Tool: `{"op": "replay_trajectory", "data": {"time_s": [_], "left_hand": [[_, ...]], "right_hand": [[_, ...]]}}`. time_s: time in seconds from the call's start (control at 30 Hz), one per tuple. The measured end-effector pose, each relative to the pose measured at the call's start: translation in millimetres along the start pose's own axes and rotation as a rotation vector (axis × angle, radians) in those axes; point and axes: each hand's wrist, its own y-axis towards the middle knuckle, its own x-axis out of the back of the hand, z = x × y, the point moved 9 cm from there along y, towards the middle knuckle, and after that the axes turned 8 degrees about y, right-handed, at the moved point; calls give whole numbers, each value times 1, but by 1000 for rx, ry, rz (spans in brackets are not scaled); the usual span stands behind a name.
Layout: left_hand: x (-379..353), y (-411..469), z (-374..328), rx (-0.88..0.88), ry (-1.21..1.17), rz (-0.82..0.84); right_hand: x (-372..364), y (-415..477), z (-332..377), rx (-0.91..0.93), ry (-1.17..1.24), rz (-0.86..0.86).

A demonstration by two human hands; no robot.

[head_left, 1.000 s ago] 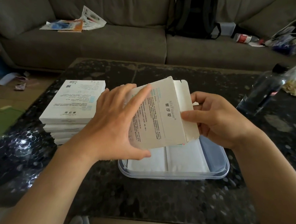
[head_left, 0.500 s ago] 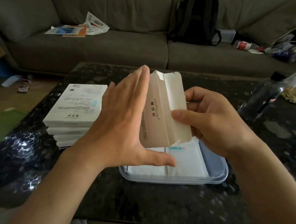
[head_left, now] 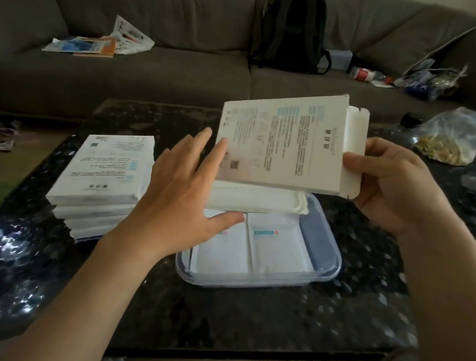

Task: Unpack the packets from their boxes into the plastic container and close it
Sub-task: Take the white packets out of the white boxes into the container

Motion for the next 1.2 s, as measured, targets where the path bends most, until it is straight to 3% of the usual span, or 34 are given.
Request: {"op": "replay_trajectory", "data": {"time_s": [0.3, 0.53, 0.67, 0.8, 0.97, 1.07, 1.2], "left_hand": [[-34, -11, -42, -31, -162, 176], [-44, -18, -50, 5, -156, 218], [-44, -20, -48, 12, -159, 196], [-41, -25, -41, 15, -141, 187], [-34, -28, -27, 26, -113, 161], [-28, -29, -19, 41, -135, 140], [-14, -29, -5, 79, -162, 79]], "right_hand": [[133, -48, -71, -85, 537, -503], [166, -53, -103, -118, 564, -657], [169, -55, -114, -221, 293, -696], [176, -63, -114, -386, -332, -685], [175, -69, -119, -523, -601, -652], [150, -72, -96, -443, -794, -653], [87, -62, -56, -206, -1020, -610]]}}
